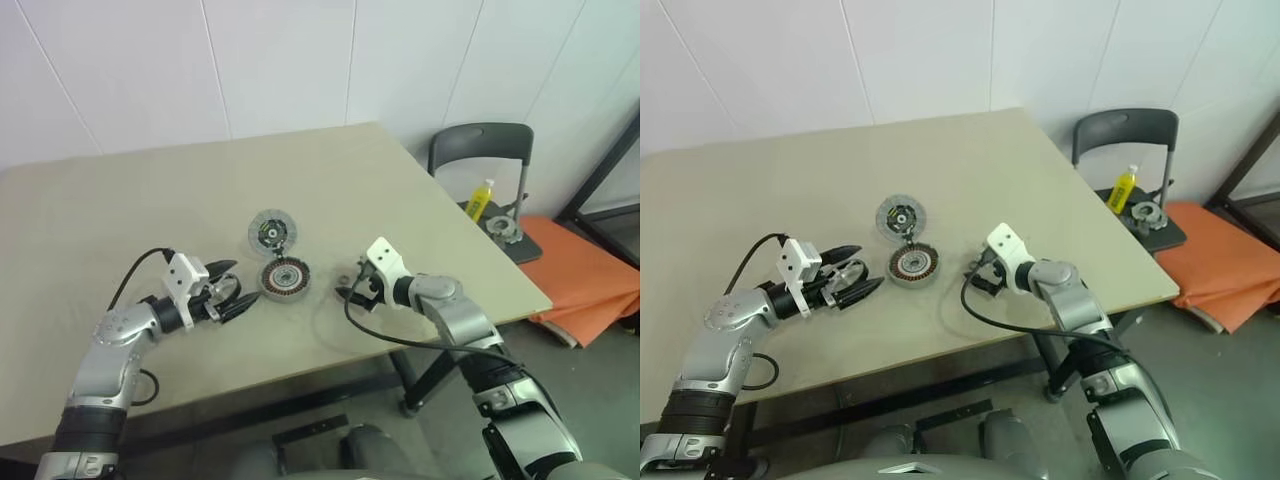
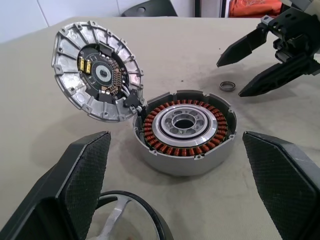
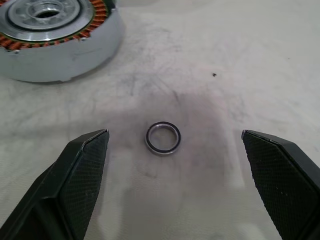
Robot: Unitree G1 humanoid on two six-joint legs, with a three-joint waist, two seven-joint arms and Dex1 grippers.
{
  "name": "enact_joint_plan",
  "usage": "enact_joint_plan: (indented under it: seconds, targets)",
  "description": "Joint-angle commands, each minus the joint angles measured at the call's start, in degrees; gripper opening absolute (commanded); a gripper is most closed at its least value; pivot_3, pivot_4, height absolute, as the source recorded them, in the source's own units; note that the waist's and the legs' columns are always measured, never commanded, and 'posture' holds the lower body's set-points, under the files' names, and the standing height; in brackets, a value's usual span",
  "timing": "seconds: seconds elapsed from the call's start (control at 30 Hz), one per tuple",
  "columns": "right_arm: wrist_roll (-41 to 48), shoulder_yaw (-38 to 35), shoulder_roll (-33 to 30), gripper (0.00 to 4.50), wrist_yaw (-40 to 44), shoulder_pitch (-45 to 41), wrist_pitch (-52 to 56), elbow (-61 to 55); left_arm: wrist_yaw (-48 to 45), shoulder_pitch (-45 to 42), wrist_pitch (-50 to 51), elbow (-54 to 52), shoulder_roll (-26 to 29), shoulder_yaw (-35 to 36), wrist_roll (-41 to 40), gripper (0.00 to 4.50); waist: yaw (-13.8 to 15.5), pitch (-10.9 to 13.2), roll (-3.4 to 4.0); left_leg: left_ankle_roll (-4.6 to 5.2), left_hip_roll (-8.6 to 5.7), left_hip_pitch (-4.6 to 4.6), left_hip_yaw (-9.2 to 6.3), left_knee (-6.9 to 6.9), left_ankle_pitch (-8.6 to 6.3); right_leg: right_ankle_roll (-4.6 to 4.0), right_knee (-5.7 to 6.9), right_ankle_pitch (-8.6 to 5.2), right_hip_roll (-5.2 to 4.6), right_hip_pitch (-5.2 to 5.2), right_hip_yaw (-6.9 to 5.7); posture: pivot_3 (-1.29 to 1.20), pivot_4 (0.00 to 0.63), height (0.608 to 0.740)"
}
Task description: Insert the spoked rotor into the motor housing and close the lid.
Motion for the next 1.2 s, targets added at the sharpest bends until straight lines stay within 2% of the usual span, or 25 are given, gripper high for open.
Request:
enact_joint_plan:
  seconds: [0.03,0.6,0.63,0.7,0.97,1.0,1.2]
  targets:
    - [1.13,-1.79,1.41,4.48,-1.42,-2.32,2.44,-0.19,-0.04,-0.86,-0.98,-0.74,-0.07,-0.02,0.10,4.50,-0.04,0.00,0.00,0.00,0.00,0.00,0.00,0.00,0.00,0.00,0.00,0.00,0.00,-0.01,0.00,0.00,0.000,0.740]
    - [1.41,-0.65,2.74,4.48,-0.69,-3.42,3.55,0.11,0.43,-0.82,-1.11,-0.32,-0.47,0.10,0.55,4.50,-0.06,0.00,0.01,0.00,0.01,-0.02,0.00,-0.03,0.00,0.00,-0.02,0.00,0.00,-0.03,0.00,0.00,0.000,0.740]
    - [1.54,-0.62,2.94,4.11,-0.58,-3.41,3.76,-0.03,0.47,-0.85,-1.16,-0.25,-0.45,0.12,0.59,4.50,-0.06,0.00,0.01,0.00,0.02,-0.02,0.00,-0.04,0.00,0.00,-0.03,0.00,0.00,-0.04,0.00,0.00,0.000,0.740]
    - [1.56,-0.50,3.11,3.63,-0.48,-3.35,3.94,-0.21,0.54,-0.85,-1.24,-0.22,-0.45,0.14,0.61,4.50,-0.05,0.00,0.01,0.00,0.02,-0.03,0.00,-0.05,0.00,0.00,-0.02,0.00,0.00,-0.04,0.00,0.00,0.000,0.740]
    - [1.42,-0.43,2.75,0.87,0.33,-3.37,3.92,-0.37,1.22,-1.87,-1.53,0.68,-0.42,0.84,0.30,4.50,-0.04,0.00,0.01,0.00,0.03,-0.04,0.00,-0.05,0.00,0.00,-0.04,0.00,0.00,-0.05,0.00,0.00,0.000,0.740]
    - [1.42,-0.50,2.69,0.67,0.40,-3.49,3.91,-0.32,1.29,-2.05,-1.46,0.68,-0.44,0.84,0.25,4.50,-0.04,0.00,0.01,0.00,0.03,-0.04,0.00,-0.05,0.00,0.00,-0.04,0.00,0.00,-0.05,0.00,0.00,0.000,0.740]
    - [2.36,-2.04,3.72,0.68,-0.46,-4.87,3.56,-0.13,1.60,-2.88,-1.40,1.09,-0.38,1.04,0.13,4.50,-0.10,0.01,0.01,0.00,0.02,-0.06,0.00,-0.06,0.00,0.00,-0.06,0.00,0.00,-0.07,0.00,0.00,0.000,0.740]
